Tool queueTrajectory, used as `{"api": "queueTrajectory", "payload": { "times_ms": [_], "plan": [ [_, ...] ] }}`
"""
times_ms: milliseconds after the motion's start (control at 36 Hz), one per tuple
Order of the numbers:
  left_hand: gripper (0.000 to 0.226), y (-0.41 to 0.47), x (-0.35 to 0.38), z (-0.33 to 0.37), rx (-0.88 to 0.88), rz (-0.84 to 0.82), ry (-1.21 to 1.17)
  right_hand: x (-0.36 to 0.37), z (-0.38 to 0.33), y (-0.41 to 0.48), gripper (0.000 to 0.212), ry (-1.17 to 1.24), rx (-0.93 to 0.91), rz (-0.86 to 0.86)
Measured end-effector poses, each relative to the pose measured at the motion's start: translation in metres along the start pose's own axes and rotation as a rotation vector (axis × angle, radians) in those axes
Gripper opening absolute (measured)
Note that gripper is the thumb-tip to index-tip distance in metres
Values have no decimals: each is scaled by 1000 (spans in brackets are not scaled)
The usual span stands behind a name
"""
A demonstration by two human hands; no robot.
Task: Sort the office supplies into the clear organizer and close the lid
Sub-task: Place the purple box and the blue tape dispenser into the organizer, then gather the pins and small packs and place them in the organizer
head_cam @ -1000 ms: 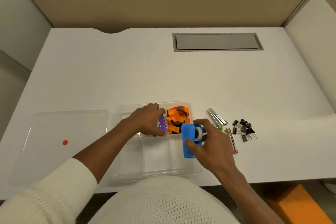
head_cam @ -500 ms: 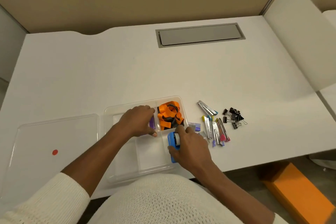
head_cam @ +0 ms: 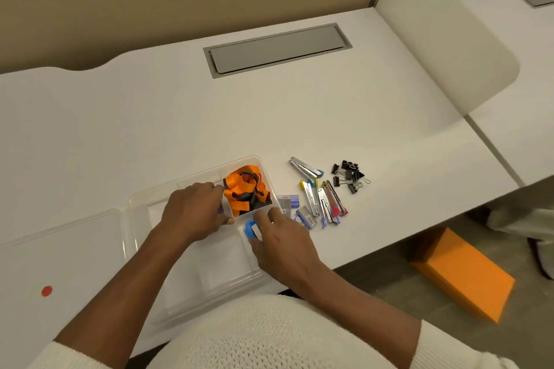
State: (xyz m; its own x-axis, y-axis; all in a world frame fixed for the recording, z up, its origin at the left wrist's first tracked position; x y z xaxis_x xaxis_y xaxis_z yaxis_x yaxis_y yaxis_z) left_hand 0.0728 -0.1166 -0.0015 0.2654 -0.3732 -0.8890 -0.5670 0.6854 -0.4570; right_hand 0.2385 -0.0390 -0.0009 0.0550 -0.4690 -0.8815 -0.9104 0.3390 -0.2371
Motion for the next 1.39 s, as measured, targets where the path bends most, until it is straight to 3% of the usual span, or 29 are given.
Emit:
{"api": "queueTrajectory", "payload": {
  "times_ms": [139,250,389,639,972,1167,1389],
  "plan": [
    [45,5,-32,20,6,141,42,-55,38,-9,25,86,161,214],
    [41,14,-58,49,81,190,63,-70,92,-12,30,111,368,289],
    [47,36,-74,98,330,188,-6,-67,148,-13,40,129,494,281],
    [61,96,-58,174,585,129,207,-32,182,-4,88,-14,506,107],
    [55,139,-38,193,711,4,444,-21,189,16,77,118,463,7],
    [49,151,-34,184,695,-38,348,-23,193,14,78,4,484,1],
    [31,170,-33,167,580,-102,-5,-20,187,17,76,-14,495,-15]
  ]
}}
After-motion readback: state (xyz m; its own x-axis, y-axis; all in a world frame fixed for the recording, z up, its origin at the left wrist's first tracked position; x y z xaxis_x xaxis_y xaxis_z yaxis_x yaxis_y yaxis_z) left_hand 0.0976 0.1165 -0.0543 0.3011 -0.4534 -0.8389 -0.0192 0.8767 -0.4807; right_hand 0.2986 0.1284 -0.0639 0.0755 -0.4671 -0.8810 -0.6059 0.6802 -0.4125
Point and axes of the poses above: each hand's wrist, its own y-axis towards the middle knuckle, its own x-axis out of the palm, z = x × y, the point moved 5 cm from there along y, towards the middle knuckle, and after that the axes turned 5 degrees about -z, right-handed, at the moved point
